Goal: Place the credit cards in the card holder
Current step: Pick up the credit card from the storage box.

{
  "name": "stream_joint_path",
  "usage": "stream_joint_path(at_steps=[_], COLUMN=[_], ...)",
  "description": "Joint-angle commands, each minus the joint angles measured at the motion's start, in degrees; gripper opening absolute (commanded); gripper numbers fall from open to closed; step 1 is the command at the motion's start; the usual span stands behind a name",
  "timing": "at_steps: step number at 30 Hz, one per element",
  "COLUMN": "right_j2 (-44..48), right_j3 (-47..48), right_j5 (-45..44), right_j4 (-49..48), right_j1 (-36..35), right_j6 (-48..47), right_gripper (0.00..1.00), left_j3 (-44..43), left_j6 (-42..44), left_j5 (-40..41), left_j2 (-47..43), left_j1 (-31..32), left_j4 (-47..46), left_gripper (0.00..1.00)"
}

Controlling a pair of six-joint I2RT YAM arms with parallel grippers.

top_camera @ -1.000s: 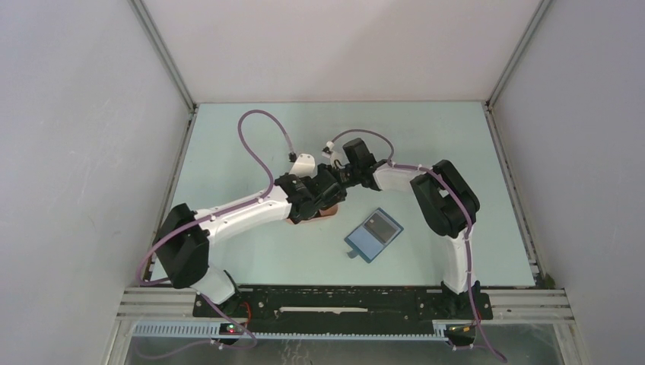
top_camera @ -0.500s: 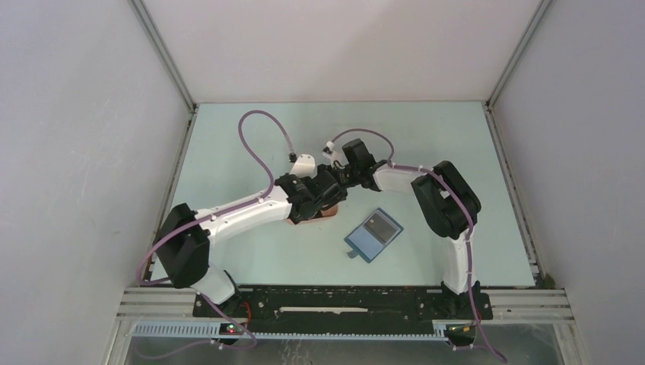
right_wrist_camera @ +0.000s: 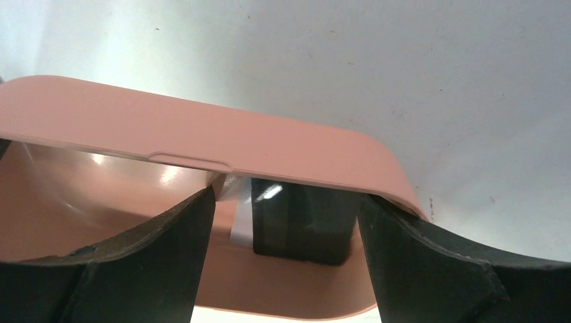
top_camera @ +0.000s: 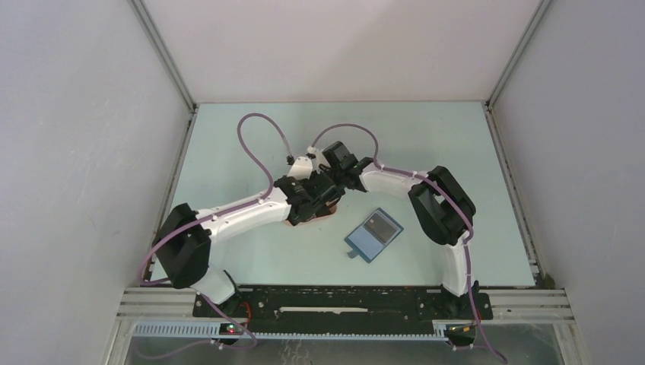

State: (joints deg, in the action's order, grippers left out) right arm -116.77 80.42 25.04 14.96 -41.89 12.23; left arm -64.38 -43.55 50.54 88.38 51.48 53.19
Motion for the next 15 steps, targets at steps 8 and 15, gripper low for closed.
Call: stream_joint_path(at_steps=[8, 15], right_j2=[-4.91, -7.5], right_j3=[1.23, 2.02], right_j5=[-12.52, -12.13], right_j4=[-1.2, -0.83], right_j1=[-3.39, -3.49], right_j6=[-6.52, -7.03], right_gripper=[0.8, 0.61], left_j3=[2.33, 3.3], left_j6=[-3.8, -3.82], left_j5=[-12.95, -14.78], left_j2=[-3.37, -4.92], left_j1=[1.61, 1.61], left_j4=[-14.69, -16.25], left_gripper=[0.0, 0.0])
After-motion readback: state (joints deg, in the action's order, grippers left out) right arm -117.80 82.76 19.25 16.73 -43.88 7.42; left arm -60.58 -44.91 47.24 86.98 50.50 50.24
